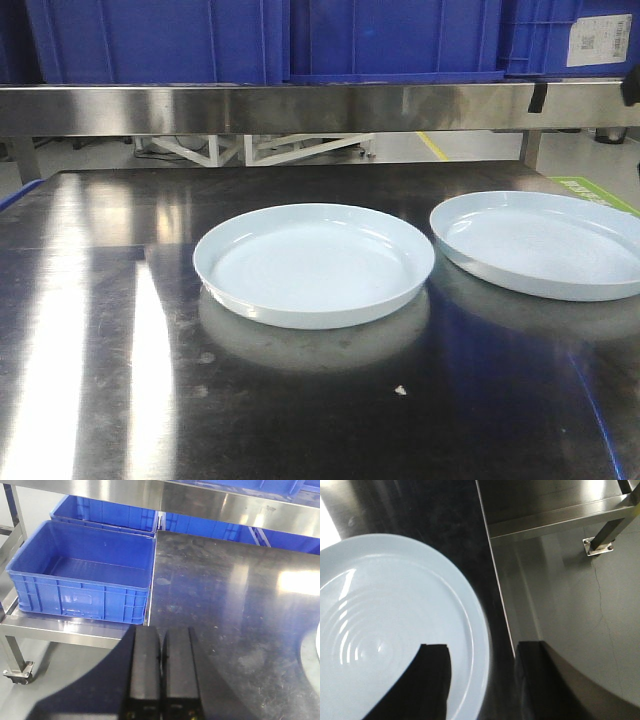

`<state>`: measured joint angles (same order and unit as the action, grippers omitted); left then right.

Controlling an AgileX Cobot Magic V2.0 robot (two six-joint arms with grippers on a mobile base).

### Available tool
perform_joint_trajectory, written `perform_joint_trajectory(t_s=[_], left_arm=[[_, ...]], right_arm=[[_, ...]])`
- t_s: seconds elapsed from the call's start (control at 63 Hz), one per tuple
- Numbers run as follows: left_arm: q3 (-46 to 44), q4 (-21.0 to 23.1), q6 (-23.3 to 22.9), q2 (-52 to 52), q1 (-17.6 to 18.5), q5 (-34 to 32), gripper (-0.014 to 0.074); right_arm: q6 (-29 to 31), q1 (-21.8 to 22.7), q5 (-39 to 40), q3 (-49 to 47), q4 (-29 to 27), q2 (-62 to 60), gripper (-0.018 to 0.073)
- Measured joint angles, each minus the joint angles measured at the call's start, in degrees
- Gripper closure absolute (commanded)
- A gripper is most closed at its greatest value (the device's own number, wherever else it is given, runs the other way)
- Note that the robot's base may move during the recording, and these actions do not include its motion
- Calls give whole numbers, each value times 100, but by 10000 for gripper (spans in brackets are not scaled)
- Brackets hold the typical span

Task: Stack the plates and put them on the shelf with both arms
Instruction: 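Grasp the rim of the plate nearest the right gripper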

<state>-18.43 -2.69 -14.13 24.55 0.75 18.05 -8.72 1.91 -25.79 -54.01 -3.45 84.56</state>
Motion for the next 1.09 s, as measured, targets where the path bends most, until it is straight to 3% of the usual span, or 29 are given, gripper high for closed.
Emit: perform_joint_trajectory(t_s=[0.381, 0.888, 0.999, 1.094], left_arm=[[0, 0, 0, 0, 0, 0, 506], [0, 0, -9, 0, 0, 0, 506], [0, 0, -9, 0, 0, 0, 506], [0, 0, -9, 0, 0, 0, 506]], right_arm=[[0, 10, -298, -963, 12, 1098, 145], [0, 10, -506, -1058, 166, 1506, 151], [0, 10, -522, -1062, 178, 1569, 247], [0, 10, -558, -1062, 178, 1579, 446]])
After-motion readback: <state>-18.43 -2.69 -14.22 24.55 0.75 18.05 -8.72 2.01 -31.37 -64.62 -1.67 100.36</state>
